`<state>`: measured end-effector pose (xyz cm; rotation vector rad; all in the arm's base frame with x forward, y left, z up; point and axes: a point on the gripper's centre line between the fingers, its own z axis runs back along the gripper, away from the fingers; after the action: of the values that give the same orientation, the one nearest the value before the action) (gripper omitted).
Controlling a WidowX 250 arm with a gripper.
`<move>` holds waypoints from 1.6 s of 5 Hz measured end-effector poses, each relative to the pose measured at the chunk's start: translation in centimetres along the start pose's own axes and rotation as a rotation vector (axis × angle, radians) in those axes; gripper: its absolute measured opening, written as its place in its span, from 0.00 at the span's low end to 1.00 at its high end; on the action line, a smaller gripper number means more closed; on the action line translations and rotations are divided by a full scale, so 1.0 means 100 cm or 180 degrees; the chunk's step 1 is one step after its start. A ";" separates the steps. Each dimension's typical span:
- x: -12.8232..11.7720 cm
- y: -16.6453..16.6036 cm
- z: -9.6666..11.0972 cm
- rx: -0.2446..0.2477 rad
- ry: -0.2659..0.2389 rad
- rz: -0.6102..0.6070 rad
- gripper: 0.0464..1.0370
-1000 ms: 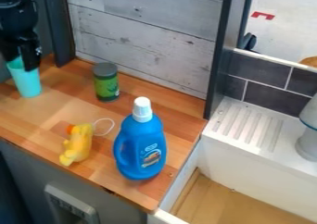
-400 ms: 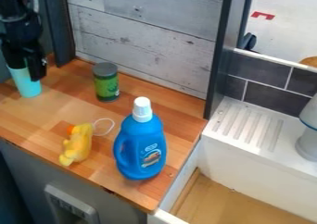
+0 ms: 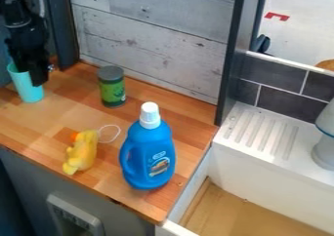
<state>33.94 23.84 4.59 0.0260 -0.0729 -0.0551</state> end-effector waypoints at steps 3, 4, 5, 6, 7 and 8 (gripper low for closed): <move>-0.014 -0.018 0.049 0.0139 -0.0265 -0.0409 0.05; -0.033 -0.026 0.077 0.0145 -0.0472 -0.0391 0.05; -0.053 -0.030 0.078 0.0005 -0.0257 -0.0301 0.05; -0.073 -0.035 0.059 -0.0006 0.0007 -0.0259 0.05; -0.077 -0.032 0.059 0.0055 0.0089 -0.0239 0.05; -0.079 -0.030 0.047 0.0040 0.0161 -0.0210 0.05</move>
<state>25.55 21.17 8.62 0.0423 -0.0216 -0.1198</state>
